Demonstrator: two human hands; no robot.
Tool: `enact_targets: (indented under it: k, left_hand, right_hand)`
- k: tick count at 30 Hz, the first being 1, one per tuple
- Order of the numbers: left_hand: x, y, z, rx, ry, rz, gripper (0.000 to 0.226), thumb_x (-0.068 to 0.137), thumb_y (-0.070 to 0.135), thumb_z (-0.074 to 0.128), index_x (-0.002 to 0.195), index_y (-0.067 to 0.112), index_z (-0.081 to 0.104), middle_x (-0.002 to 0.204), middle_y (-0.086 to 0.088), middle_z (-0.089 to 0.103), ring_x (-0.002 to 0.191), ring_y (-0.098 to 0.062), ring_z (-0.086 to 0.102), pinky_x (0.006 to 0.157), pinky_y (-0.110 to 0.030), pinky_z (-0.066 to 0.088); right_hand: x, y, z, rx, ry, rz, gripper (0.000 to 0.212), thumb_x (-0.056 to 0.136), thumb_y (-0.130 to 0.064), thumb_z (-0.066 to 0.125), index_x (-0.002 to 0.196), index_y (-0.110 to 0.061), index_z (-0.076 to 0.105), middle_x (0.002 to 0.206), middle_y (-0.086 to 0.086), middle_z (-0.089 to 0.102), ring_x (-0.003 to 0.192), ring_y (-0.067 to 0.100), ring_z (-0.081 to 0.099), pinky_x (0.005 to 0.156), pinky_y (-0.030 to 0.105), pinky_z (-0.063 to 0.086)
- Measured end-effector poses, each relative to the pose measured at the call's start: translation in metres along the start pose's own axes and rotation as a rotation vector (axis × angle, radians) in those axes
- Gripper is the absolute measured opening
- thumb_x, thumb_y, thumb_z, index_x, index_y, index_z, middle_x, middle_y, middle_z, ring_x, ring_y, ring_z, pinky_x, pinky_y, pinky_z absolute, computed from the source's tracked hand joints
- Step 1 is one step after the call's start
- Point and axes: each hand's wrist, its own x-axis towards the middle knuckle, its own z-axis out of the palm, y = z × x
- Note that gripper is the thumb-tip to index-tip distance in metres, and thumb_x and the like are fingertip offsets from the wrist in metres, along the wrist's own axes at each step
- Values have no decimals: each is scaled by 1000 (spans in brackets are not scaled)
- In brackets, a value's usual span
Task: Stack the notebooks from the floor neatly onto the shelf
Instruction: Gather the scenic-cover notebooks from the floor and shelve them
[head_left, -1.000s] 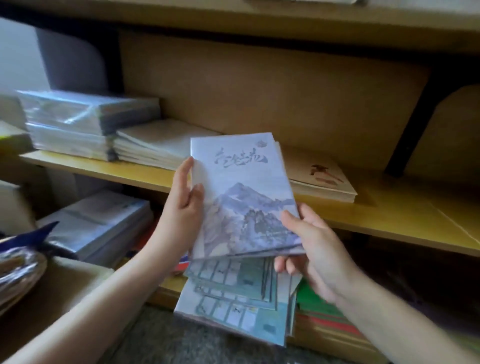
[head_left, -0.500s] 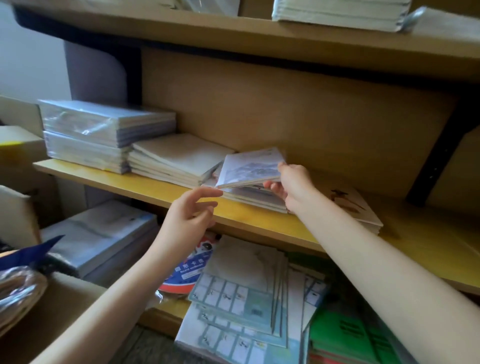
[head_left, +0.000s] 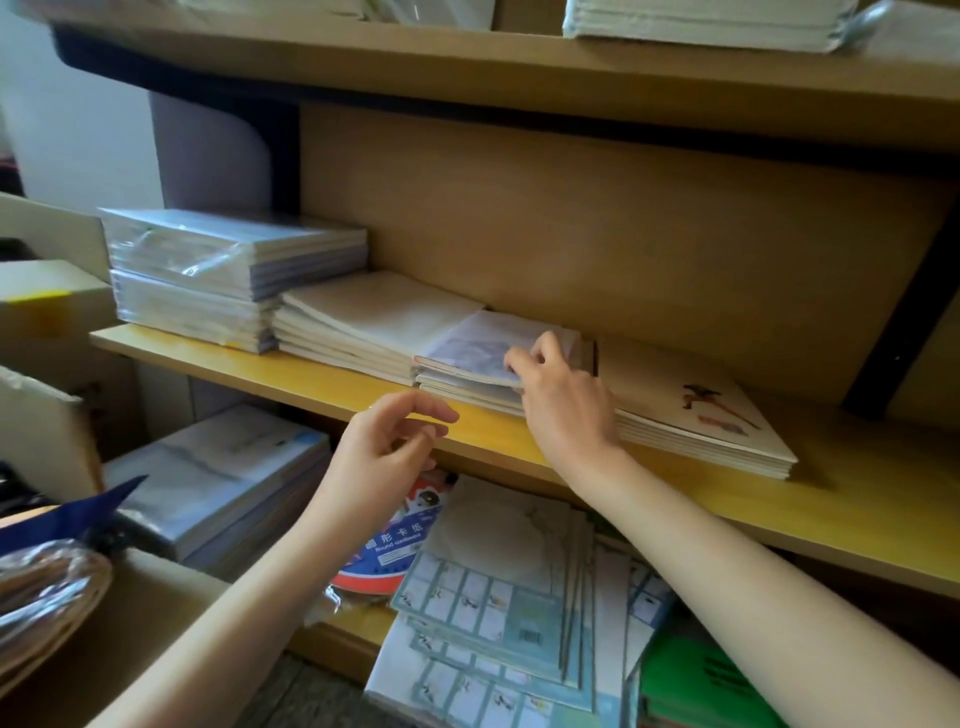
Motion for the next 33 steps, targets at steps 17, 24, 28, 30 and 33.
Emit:
enact_targets:
  k: [17,24,28,30,33]
  left_hand:
    - [-13,-7,12,91,-64,50,27,92,2,48,88,21,67,91,-2,68,87,-20,65,78,-44,56]
    - [-83,-32,72,348,-564,150,24,86,2,50,90,22,63,83,16,60,82,-4,59,68,-17,44]
    - [-156,-79,117,480,-1024,17,30,83,7,50,108,16,64,107,-1,64,100,-16,59,84,-23,43]
    - [-189,-97,130,508,-1166,-65,34,82,11,48,114,16,61,114,-6,62,105,-20,57,90,-27,44]
    - [-220,-112,145,549,-1281,-223,36,89,11,50,123,16,55,122,-7,55,108,-18,55,87,-22,40]
  right_hand:
    - [-18,9,-2,147,52,41,30,90,-17,53,120,-16,51,125,9,37,90,28,58,59,31,48]
    - [-166,38,-20,263,55,-399,25,77,-6,52,101,-9,57,99,9,58,89,24,55,72,33,45]
    - [-287,69,-4,352,-342,-231,25,80,-14,45,104,-19,49,96,2,58,84,22,58,71,31,44]
    - [-345,85,3,377,-578,16,25,85,-18,43,108,-27,46,104,-8,52,83,19,59,69,33,46]
    - [-410,102,10,396,-875,501,27,90,-14,49,116,-22,46,111,-5,50,86,13,56,76,33,46]
